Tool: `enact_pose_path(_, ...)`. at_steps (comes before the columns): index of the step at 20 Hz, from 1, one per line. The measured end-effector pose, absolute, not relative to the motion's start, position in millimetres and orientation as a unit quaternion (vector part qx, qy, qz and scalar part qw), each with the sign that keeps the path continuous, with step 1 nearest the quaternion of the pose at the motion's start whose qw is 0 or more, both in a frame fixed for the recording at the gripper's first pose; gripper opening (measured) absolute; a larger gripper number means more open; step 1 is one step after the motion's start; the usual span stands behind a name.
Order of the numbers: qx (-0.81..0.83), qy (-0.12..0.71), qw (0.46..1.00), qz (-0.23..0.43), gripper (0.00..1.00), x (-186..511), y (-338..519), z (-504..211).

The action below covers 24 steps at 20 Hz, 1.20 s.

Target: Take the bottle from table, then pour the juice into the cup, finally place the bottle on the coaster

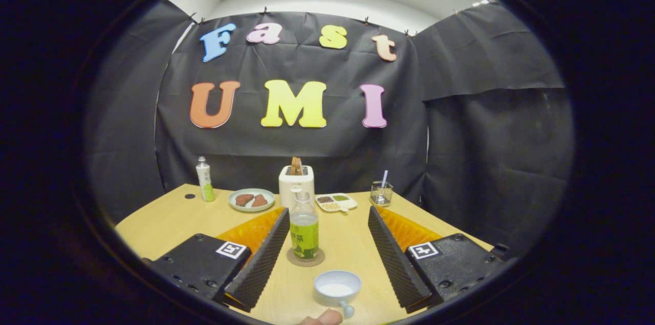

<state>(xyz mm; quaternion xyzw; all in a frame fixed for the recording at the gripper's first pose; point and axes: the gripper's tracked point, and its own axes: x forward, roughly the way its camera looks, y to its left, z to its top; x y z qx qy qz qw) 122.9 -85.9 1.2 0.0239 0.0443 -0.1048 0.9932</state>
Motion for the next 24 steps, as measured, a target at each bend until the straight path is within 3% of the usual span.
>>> enact_pose_path(10,0.022,0.044,0.997,-0.054,1.0,47.6,-52.0,-33.4)
enact_pose_path(24,-0.003,-0.022,0.999,-0.044,1.0,-17.0,-16.4,27.1)
